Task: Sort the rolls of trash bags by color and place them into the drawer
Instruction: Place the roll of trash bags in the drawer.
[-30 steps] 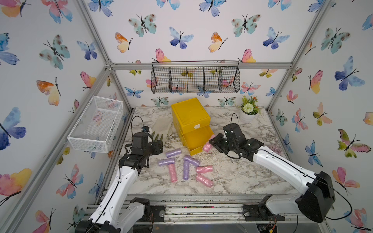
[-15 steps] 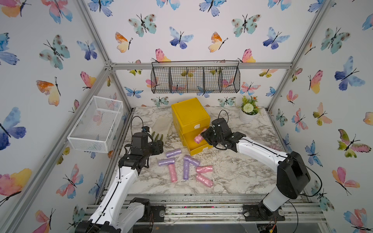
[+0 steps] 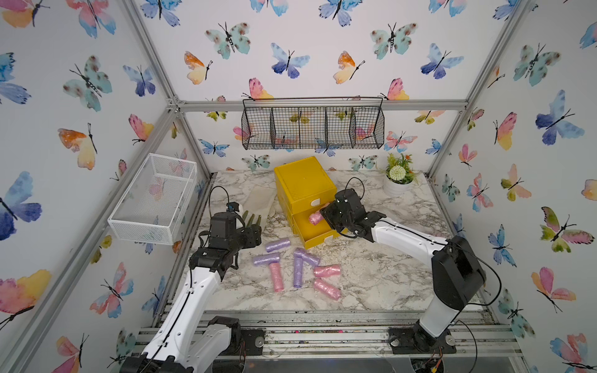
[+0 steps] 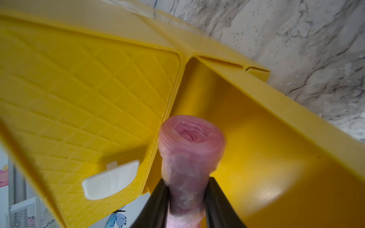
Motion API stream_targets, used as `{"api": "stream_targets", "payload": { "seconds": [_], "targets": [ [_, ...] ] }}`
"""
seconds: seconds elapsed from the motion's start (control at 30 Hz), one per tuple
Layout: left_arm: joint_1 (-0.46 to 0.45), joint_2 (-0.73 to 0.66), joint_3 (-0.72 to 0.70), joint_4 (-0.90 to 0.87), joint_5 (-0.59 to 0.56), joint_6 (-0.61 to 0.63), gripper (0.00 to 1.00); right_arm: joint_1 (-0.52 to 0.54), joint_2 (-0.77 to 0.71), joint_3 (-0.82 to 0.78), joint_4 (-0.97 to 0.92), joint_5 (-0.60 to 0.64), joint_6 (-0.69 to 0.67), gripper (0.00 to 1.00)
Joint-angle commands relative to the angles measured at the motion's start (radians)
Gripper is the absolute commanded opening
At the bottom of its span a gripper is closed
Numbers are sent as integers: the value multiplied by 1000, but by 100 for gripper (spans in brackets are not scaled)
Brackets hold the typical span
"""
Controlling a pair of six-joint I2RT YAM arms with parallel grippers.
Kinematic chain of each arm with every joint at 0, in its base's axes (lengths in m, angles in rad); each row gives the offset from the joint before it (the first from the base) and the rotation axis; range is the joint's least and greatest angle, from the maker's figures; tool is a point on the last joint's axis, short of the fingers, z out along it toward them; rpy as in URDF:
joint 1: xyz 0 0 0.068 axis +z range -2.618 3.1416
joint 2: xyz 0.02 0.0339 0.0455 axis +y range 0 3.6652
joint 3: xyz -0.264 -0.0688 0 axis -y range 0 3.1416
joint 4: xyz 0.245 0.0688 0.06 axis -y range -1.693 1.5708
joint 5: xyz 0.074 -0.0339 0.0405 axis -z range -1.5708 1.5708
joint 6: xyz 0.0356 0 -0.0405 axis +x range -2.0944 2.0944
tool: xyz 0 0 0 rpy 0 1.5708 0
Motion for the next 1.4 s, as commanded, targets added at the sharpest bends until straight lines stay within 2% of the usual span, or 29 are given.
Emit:
{"api": "stream_targets", "payload": {
  "seconds": [0.0, 0.47, 0.8, 1.07, 1.37],
  "targets": [
    [6, -19, -15, 11, 10, 4, 74, 5, 23, 26, 32, 15, 17, 35],
    [6, -20, -17, 12, 4, 7, 75, -15, 85, 55, 59, 26, 37, 37],
    [8, -19, -15, 12, 4, 9, 75, -24, 77, 59, 62, 15, 25, 37],
    [8, -17, -15, 12, 3, 7, 75, -24, -25, 32, 51, 25, -26, 37],
    [8, -14, -14, 10, -4, 9, 74, -24, -237, -46, -12, 76, -171, 37]
  ]
}}
